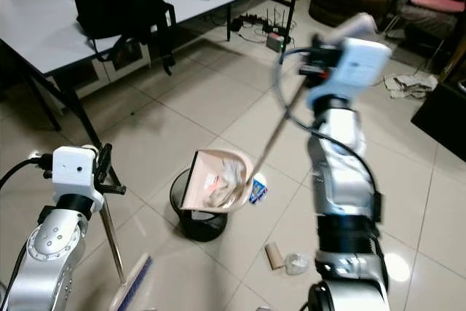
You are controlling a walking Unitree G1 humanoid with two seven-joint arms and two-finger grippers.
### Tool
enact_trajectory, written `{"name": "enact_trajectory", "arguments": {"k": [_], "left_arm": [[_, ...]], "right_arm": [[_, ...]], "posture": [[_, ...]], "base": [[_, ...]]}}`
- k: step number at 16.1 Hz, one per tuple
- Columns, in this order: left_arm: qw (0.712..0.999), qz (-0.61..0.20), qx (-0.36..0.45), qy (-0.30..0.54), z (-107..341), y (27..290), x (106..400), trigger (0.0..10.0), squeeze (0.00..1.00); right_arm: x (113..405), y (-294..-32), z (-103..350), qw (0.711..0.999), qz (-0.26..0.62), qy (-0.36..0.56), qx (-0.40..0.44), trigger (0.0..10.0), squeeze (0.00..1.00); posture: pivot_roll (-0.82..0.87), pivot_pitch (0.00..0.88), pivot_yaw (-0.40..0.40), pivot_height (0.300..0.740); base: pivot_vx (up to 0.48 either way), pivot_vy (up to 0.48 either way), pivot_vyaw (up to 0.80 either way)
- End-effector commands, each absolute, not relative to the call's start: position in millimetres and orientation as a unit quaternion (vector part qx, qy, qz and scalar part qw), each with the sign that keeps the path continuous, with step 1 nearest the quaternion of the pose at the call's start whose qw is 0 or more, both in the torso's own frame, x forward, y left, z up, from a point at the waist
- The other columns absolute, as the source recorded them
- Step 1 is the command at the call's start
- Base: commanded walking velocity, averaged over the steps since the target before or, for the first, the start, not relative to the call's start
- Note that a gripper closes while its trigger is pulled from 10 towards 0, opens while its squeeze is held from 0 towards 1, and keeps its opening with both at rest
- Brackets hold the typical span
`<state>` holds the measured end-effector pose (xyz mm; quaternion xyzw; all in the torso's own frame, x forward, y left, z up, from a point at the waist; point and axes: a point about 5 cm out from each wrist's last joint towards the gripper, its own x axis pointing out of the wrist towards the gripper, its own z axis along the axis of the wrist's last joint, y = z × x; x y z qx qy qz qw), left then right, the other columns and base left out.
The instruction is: Sweep floor
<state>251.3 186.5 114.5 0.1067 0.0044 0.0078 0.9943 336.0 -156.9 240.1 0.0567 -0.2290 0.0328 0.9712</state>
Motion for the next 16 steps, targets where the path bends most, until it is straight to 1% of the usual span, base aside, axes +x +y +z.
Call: {"name": "enact_trajectory", "arguments": {"k": [1, 2, 4, 7, 9, 13, 15, 16], "left_arm": [[0.994, 0.002, 0.110, -0.005, 119.3, 184.8, 251.9, 10.0, 0.00], [0.994, 0.002, 0.110, -0.005, 119.4, 184.8, 252.0, 10.0, 0.00], [0.994, 0.002, 0.111, -0.005, 119.0, 184.5, 251.5, 10.0, 0.00], [0.994, 0.000, 0.111, -0.007, 118.7, 182.6, 252.1, 10.0, 0.00], [0.994, -0.003, 0.112, -0.008, 118.9, 181.8, 252.6, 10.0, 0.00], [0.994, -0.001, 0.112, -0.006, 118.2, 182.7, 252.8, 10.0, 0.00], [0.994, -0.001, 0.112, -0.006, 117.6, 181.5, 252.7, 10.0, 0.00], [0.994, -0.002, 0.112, -0.006, 117.5, 181.0, 252.8, 10.0, 0.00]], "right_arm": [[332.6, -146.1, 259.6, 0.955, 0.064, -0.286, 0.046, 10.0, 0.00], [331.5, -140.6, 260.1, 0.952, 0.079, -0.293, 0.038, 10.0, 0.00], [323.4, -114.1, 258.6, 0.933, 0.153, -0.325, -0.008, 10.0, 0.00], [312.2, -84.5, 246.4, 0.907, 0.226, -0.350, -0.063, 10.0, 0.00], [303.9, -66.9, 236.2, 0.884, 0.281, -0.357, -0.111, 10.0, 0.00], [291.9, -47.1, 218.7, 0.855, 0.345, -0.357, -0.149, 10.0, 0.00], [281.1, -35.6, 203.9, 0.831, 0.389, -0.354, -0.183, 10.0, 0.00], [278.5, -33.6, 201.2, 0.826, 0.395, -0.357, -0.187, 10.0, 0.00]], "posture": [[0.02, 0.024, 0.007, 0.740], [0.02, 0.024, 0.007, 0.740], [0.02, 0.019, 0.007, 0.740], [0.02, 0.014, 0.005, 0.740], [0.02, 0.013, 0.006, 0.740], [0.02, 0.019, 0.002, 0.740], [0.02, 0.019, 0.001, 0.740], [0.02, 0.020, 0.000, 0.740]], "base": [[0.000, 0.000, 0.00], [0.000, 0.000, 0.00], [0.000, 0.000, 0.00], [0.000, 0.000, 0.00], [0.000, 0.000, 0.00], [0.000, 0.000, 0.00], [0.000, 0.000, 0.00], [0.000, 0.000, 0.00]]}}
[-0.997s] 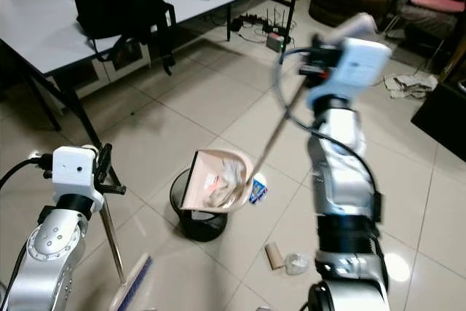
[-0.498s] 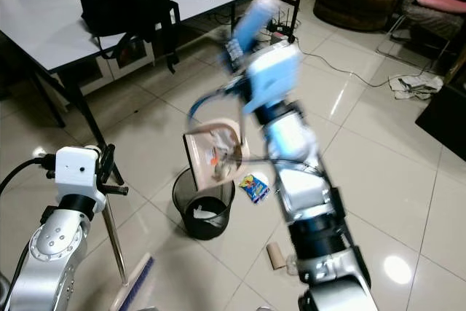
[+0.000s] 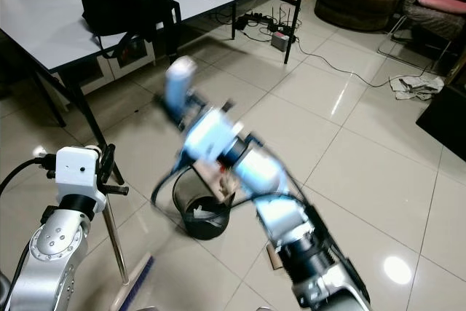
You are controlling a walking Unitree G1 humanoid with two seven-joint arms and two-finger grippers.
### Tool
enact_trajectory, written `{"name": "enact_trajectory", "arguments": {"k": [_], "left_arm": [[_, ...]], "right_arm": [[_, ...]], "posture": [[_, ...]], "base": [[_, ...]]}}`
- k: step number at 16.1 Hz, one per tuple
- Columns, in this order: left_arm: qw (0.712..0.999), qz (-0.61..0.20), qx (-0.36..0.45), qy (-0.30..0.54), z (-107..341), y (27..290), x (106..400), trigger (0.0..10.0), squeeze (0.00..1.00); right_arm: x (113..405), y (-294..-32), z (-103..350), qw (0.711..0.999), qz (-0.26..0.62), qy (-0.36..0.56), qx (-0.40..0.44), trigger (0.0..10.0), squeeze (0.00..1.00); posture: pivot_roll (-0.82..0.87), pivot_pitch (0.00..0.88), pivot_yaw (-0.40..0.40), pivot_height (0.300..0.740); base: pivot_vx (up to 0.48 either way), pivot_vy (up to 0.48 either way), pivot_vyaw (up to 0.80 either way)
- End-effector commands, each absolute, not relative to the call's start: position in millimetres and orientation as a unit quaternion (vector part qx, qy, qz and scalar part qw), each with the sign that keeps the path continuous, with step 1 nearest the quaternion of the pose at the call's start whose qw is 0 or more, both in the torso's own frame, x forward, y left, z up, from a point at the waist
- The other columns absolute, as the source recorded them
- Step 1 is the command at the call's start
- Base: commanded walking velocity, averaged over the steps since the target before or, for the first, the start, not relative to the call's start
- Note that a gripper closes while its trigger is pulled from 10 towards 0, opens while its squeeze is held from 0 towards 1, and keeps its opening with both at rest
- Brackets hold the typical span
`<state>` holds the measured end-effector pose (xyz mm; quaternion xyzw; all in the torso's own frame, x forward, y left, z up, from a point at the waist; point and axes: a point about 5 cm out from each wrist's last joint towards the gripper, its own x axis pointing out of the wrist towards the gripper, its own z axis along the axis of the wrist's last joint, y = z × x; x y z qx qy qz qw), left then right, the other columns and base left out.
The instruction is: Sweep floor
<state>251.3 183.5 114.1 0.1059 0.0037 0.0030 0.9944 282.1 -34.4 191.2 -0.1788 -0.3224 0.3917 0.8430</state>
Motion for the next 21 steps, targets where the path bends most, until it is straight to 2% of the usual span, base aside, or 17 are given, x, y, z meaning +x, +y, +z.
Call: {"name": "enact_trajectory", "arguments": {"k": [1, 7, 14, 17, 18, 19, 21], "left_arm": [[0.994, -0.002, 0.112, -0.006, 117.5, 180.8, 252.8, 10.0, 0.00], [0.994, -0.005, 0.113, -0.007, 117.7, 179.1, 253.9, 10.0, 0.00], [0.994, -0.008, 0.113, -0.008, 117.3, 177.5, 255.4, 10.0, 0.00], [0.993, -0.016, 0.119, -0.009, 117.7, 175.6, 256.1, 10.0, 0.00], [0.993, -0.020, 0.120, -0.007, 117.5, 174.9, 256.3, 10.0, 0.00], [0.993, -0.024, 0.118, -0.005, 116.8, 174.2, 256.0, 10.0, 0.00], [0.993, -0.033, 0.112, 0.000, 114.6, 172.9, 255.9, 10.0, 0.00]], "right_arm": [[277.6, -32.9, 200.0, 0.823, 0.397, -0.358, -0.191, 10.0, 0.00], [269.3, -25.6, 191.9, 0.793, 0.428, -0.373, -0.222, 10.0, 0.00], [278.6, -33.8, 198.2, 0.781, 0.389, -0.400, -0.283, 10.0, 0.00], [302.9, -66.3, 218.1, 0.863, 0.238, -0.385, -0.225, 10.0, 0.00], [318.7, -112.9, 234.9, 0.912, 0.086, -0.362, -0.175, 10.0, 0.00], [320.0, -136.7, 243.7, 0.913, 0.024, -0.363, -0.183, 10.0, 0.00], [318.5, -165.0, 251.3, 0.909, -0.025, -0.344, -0.233, 10.0, 0.00]], "posture": [[0.02, 0.020, 0.000, 0.740], [0.02, 0.020, -0.001, 0.740], [0.01, 0.013, 0.001, 0.740], [0.02, 0.013, -0.007, 0.740], [0.02, 0.014, -0.003, 0.740], [0.01, 0.013, 0.002, 0.740], [-0.01, 0.013, 0.011, 0.740]], "base": [[0.000, 0.000, 0.00], [0.000, 0.000, 0.00], [0.000, 0.000, 0.00], [0.000, 0.000, 0.00], [0.000, 0.000, 0.00], [0.000, 0.000, 0.00], [0.000, 0.000, 0.00]]}}
